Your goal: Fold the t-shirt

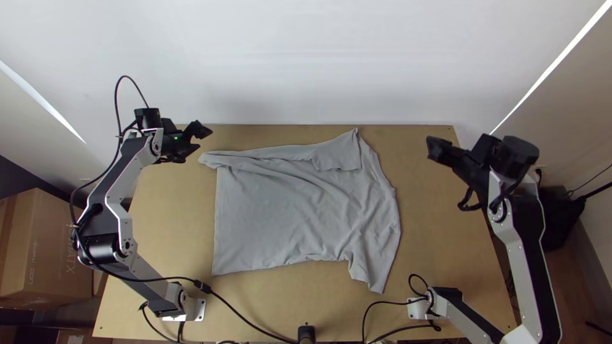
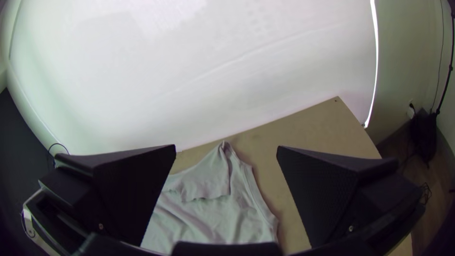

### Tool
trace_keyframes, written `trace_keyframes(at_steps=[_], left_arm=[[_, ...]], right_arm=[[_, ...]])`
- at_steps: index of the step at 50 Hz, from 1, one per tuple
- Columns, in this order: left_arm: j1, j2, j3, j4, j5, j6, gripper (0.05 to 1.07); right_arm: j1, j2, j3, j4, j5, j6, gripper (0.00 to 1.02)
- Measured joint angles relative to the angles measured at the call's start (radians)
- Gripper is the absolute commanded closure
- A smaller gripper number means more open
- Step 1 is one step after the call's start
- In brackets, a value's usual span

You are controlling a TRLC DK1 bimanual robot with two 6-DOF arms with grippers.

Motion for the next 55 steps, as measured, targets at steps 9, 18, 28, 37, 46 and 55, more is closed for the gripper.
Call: trace_keyframes(at_steps=[9,18,28,37,46,55], left_arm=[[0.051,-0.067,-0.017,-0.007,-0.011,0.008,0.09],[0.081,-0.282,-0.059,-0.058,-0.022,0.077,0.09],[0.087,-0.559,-0.114,-0.139,-0.053,0.184,0.09],[0.087,-0.739,-0.13,-0.251,-0.053,0.23,0.09],[0.087,-0.871,-0.166,-0.317,-0.056,0.252,0.09],[0.087,-0.94,-0.195,-0.361,-0.056,0.264,0.09]], right_arm=[[-0.062,-0.023,-0.057,-0.175,-0.108,-0.034,0.04],[-0.108,-0.06,-0.146,-0.277,-0.119,-0.073,0.05],[-0.114,-0.056,-0.203,-0.465,-0.188,-0.16,0.09],[-0.114,-0.013,-0.301,-0.488,-0.207,-0.202,0.18],[-0.12,0.08,-0.343,-0.477,-0.21,-0.213,0.19],[-0.109,0.133,-0.36,-0.453,-0.232,-0.244,0.19]])
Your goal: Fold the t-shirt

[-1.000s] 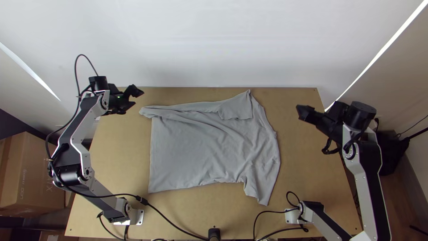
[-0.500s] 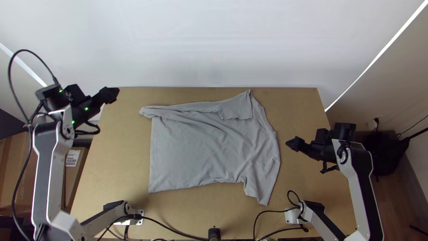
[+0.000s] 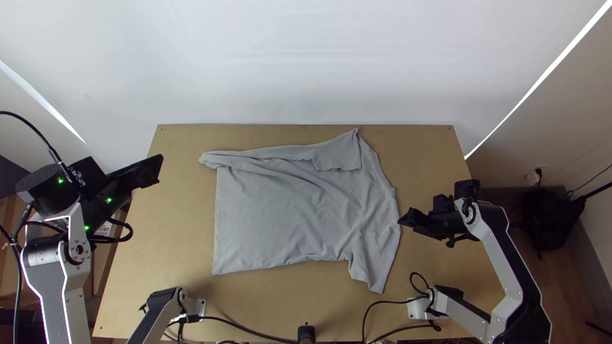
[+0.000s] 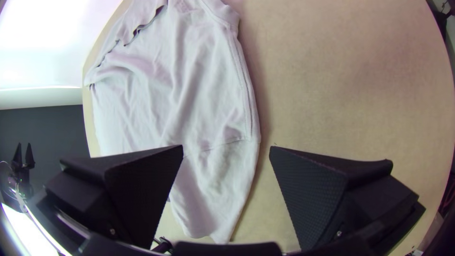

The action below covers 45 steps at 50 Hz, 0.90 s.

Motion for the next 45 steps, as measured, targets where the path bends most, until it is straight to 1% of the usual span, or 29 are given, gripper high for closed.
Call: trace_keyframes(at_steps=[3,5,7,10,11,20,37,40,43,45], left_arm=[[0.0,-0.006,-0.003,-0.004,0.0,0.0,0.09],[0.0,-0.007,-0.004,-0.005,0.0,0.0,0.09],[0.0,-0.007,-0.004,-0.007,0.0,0.0,0.09],[0.0,-0.007,-0.004,-0.01,0.0,0.0,0.09],[0.0,-0.007,-0.004,-0.012,0.0,0.0,0.09],[0.0,-0.011,-0.01,-0.015,0.0,0.0,0.09],[0.0,-0.011,-0.01,-0.023,0.0,0.0,0.09],[0.0,-0.011,-0.01,-0.025,0.0,0.001,0.09],[0.0,-0.011,-0.01,-0.03,0.0,0.005,0.09],[0.0,-0.011,-0.011,-0.03,0.0,0.009,0.09]], right_arm=[[0.001,0.027,-0.009,0.003,0.0,-0.018,0.19],[0.001,0.045,-0.015,0.008,0.0,-0.026,0.22],[0.0,0.062,-0.024,0.02,0.0,-0.035,0.28],[-0.003,0.08,-0.039,0.045,0.0,-0.04,0.44],[-0.005,0.085,-0.043,0.056,0.0,-0.042,0.46],[-0.016,0.099,-0.063,0.131,0.0,-0.043,0.46],[-0.007,0.131,-0.124,0.192,0.003,-0.043,0.47],[0.003,0.14,-0.131,0.205,0.003,-0.043,0.53],[0.016,0.145,-0.138,0.221,0.003,-0.042,0.65],[0.027,0.148,-0.145,0.234,0.003,-0.042,0.67]])
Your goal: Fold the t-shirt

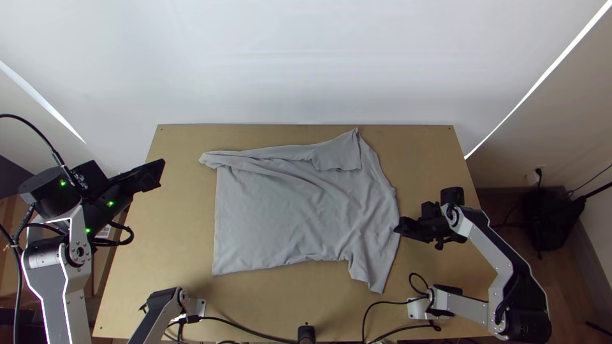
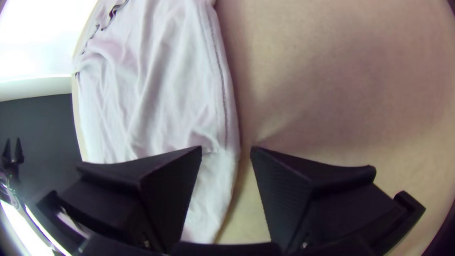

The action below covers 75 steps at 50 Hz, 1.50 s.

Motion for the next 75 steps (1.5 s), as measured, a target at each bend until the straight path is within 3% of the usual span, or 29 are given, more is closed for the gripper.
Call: trace_keyframes(at_steps=[9,13,15,32,40,50,54,61,75], left_arm=[[0.0,0.0,0.0,-0.011,0.0,0.019,0.09],[0.0,0.0,0.0,-0.045,0.0,0.045,0.1],[-0.001,0.0,-0.001,-0.077,0.0,0.077,0.1],[-0.032,-0.028,-0.182,-0.494,-0.019,0.689,0.11],[-0.066,-0.065,-0.334,-0.586,-0.132,0.876,0.11],[-0.21,-0.064,-0.518,-0.603,-0.208,0.927,0.11],[-0.273,-0.047,-0.547,-0.603,-0.21,0.926,0.17],[-0.405,0.011,-0.581,-0.552,-0.211,0.895,0.17],[-0.515,0.241,-0.587,-0.43,-0.211,0.838,0.17]], right_arm=[[0.058,0.021,-0.005,0.028,-0.003,0.008,0.7],[0.074,0.023,-0.005,0.037,-0.003,0.008,1.0],[0.075,0.024,-0.008,0.047,-0.002,0.008,1.0],[0.068,0.018,-0.018,0.061,0.001,0.008,1.0],[0.066,0.001,-0.02,0.057,0.001,0.008,1.0],[0.066,-0.031,-0.026,0.051,0.001,0.023,1.0],[0.066,-0.041,-0.031,0.043,0.001,0.027,1.0],[0.067,-0.06,-0.031,0.039,0.001,0.035,1.0],[0.067,-0.092,-0.031,0.028,0.001,0.065,1.0]])
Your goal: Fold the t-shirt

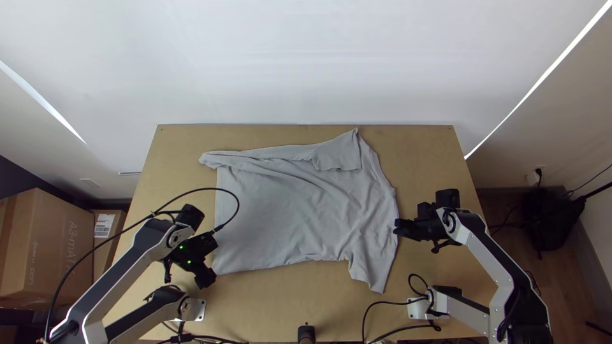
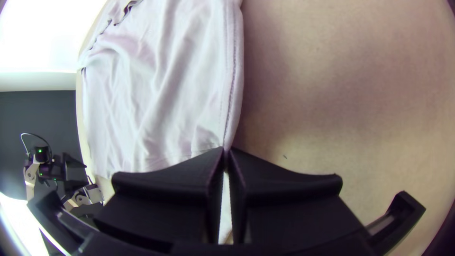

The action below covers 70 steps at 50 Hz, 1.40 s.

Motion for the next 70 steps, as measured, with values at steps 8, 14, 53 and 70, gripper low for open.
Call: trace_keyframes(at_steps=[8,14,53,70], left_arm=[[-0.04,0.128,0.0,0.052,-0.015,-0.014,0.18],[-0.057,0.189,0.0,0.097,-0.019,-0.023,0.2],[0.011,0.131,0.011,0.401,0.04,-0.309,1.05],[0.157,-0.086,0.207,0.51,-0.09,-0.54,1.05]], right_arm=[[0.0,-0.007,0.0,-0.004,0.0,0.012,1.0],[0.0,-0.014,0.0,-0.004,0.0,0.019,1.0],[-0.165,-0.064,0.025,-0.005,0.006,-0.027,1.0],[-0.2,-0.084,0.205,0.154,-0.003,0.011,1.0]])
